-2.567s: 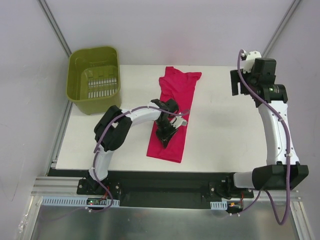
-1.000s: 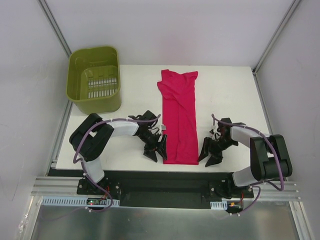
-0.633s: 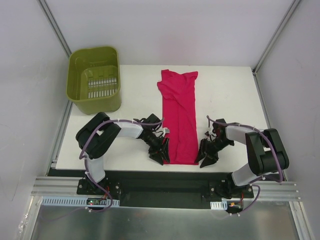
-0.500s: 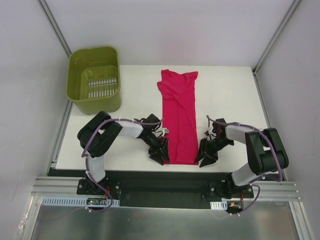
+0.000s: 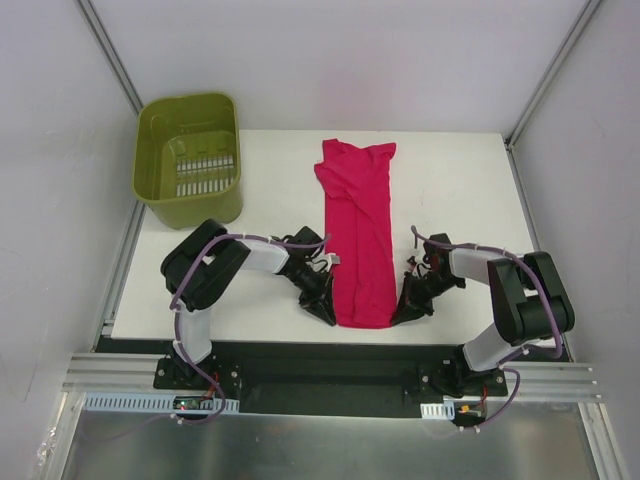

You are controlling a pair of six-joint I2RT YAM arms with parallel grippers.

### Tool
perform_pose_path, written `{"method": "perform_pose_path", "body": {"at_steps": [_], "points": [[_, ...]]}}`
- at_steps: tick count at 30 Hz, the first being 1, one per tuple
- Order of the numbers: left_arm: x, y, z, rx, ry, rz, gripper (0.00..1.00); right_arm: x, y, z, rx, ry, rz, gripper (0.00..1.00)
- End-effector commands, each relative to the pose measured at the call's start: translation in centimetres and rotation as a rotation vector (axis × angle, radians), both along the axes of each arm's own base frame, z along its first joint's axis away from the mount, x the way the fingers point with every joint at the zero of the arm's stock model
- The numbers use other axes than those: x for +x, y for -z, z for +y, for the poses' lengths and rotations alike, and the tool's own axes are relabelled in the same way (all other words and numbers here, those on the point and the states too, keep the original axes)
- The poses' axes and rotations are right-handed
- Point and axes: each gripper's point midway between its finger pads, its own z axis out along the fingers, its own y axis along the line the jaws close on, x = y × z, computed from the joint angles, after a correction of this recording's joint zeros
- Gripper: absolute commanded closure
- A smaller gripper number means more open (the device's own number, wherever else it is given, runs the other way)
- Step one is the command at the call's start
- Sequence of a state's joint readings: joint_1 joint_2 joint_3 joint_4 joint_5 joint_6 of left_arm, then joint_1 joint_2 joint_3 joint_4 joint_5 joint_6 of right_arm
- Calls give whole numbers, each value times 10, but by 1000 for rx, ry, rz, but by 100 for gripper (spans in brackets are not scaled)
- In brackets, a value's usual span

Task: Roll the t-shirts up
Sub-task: Roll the T-shirt to the center of the board.

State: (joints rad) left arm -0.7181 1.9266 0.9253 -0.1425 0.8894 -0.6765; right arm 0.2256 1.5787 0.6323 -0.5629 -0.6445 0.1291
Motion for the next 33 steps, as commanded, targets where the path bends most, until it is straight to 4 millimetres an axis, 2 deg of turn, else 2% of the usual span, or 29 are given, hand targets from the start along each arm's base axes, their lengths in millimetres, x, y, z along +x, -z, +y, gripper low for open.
{"method": "perform_pose_path", "body": {"at_steps": [1,2,7,11,17,22,27,29,33], "points": [[14,6,22,117,-55,-36,100,3,-13,-3,-16,-11,3,99],[17,-5,23,106,-56,-67,100,0,-18,-5,-15,-16,17,99],[35,-47,20,28,-45,-242,100,26,-49,2,70,-3,-70,99],[41,-56,25,21,-31,-312,100,38,-59,6,95,-11,-111,99],[53,-63,27,20,-25,-374,100,52,-71,7,102,-8,-177,99],[64,-57,32,76,-39,-410,100,72,-74,8,101,5,-255,99],[86,-51,36,165,-60,-455,100,95,-76,7,93,13,-298,99],[95,-56,32,162,-59,-478,100,102,-74,6,84,15,-308,99],[101,-48,30,183,-54,-467,100,113,-70,5,74,13,-309,99]]}}
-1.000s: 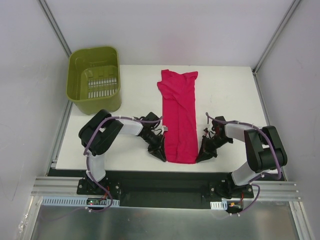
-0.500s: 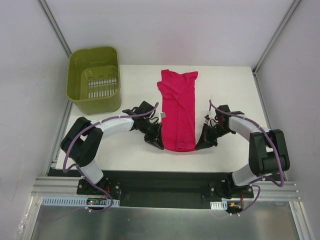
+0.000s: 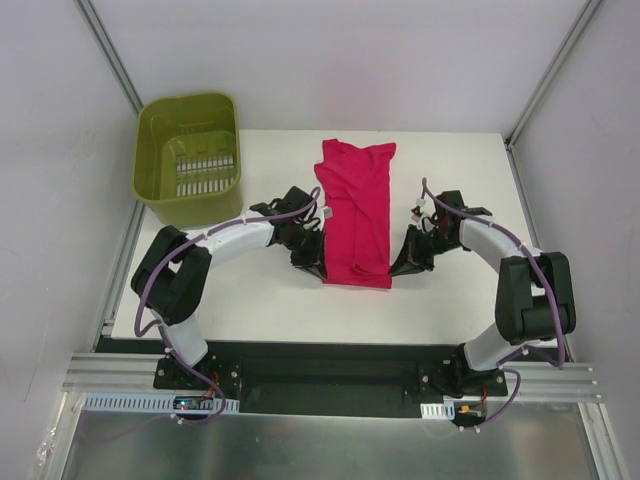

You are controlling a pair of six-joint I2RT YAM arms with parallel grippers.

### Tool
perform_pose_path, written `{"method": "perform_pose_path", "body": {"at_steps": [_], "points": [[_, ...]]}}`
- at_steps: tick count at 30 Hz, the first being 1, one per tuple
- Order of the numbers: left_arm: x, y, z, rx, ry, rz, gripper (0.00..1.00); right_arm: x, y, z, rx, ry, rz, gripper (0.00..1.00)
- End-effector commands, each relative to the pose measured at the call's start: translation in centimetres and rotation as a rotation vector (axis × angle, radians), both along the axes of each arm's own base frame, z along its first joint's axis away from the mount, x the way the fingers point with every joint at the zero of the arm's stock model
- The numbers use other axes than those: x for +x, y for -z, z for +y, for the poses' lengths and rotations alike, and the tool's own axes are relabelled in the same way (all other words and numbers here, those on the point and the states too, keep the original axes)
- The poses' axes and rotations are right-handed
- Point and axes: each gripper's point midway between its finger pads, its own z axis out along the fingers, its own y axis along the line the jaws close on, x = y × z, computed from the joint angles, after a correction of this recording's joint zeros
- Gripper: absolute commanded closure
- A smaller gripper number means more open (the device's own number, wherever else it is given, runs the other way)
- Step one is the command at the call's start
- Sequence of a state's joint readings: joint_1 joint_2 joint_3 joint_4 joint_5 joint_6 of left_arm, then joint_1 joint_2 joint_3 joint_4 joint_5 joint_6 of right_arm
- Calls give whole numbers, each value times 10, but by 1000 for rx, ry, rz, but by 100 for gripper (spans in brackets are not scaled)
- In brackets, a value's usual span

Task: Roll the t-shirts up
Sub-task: Roll the T-shirt to the center of the board.

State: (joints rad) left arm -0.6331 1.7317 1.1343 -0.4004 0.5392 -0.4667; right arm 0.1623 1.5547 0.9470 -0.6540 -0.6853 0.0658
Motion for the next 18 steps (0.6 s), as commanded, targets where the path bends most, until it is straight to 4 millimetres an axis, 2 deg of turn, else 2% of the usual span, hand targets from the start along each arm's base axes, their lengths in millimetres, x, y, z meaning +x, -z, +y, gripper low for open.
{"method": "perform_pose_path", "body": {"at_steps": [1,12,16,18], "points": [[11,8,7,65,-14,-3,100,21,2,-3,-19,3,-31,99],[31,22,12,150,-35,-43,100,37,14,-5,-37,-2,-32,99],[42,21,11,166,-37,-72,100,49,15,-6,-51,-2,-59,97],[45,22,13,179,-29,-88,95,59,15,-4,-50,2,-82,93]]}}
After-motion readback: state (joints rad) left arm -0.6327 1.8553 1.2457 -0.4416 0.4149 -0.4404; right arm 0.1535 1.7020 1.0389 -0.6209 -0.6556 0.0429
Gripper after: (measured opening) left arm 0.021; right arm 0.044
